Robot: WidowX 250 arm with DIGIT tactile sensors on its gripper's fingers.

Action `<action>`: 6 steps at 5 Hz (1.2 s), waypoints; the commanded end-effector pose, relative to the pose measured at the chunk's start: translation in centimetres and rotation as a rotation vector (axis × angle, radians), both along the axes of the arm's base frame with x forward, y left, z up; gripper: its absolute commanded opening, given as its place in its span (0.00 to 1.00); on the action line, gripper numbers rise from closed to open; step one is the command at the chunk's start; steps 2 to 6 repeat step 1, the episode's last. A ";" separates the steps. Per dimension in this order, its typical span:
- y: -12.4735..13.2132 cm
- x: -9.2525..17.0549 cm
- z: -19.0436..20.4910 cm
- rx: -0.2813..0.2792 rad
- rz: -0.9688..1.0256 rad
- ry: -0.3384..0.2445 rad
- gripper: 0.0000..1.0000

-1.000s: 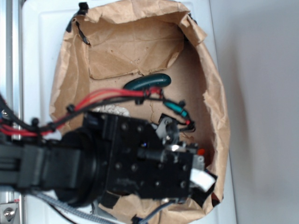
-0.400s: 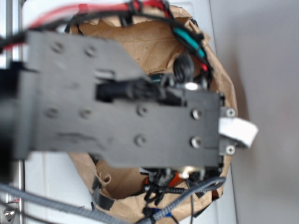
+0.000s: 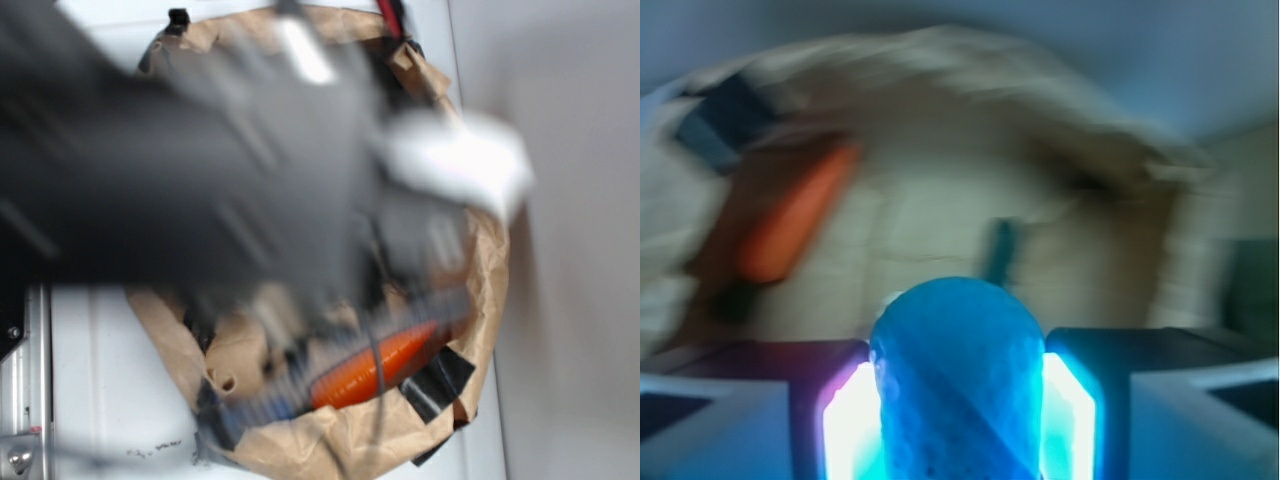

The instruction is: Grab the blue ball.

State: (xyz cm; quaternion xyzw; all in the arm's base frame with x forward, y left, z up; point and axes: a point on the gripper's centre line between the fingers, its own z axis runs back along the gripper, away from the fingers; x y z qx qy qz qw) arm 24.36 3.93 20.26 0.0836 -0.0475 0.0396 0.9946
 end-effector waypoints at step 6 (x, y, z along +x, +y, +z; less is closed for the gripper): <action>-0.4 -1.7 1.3 0.051 0.026 -0.085 0.00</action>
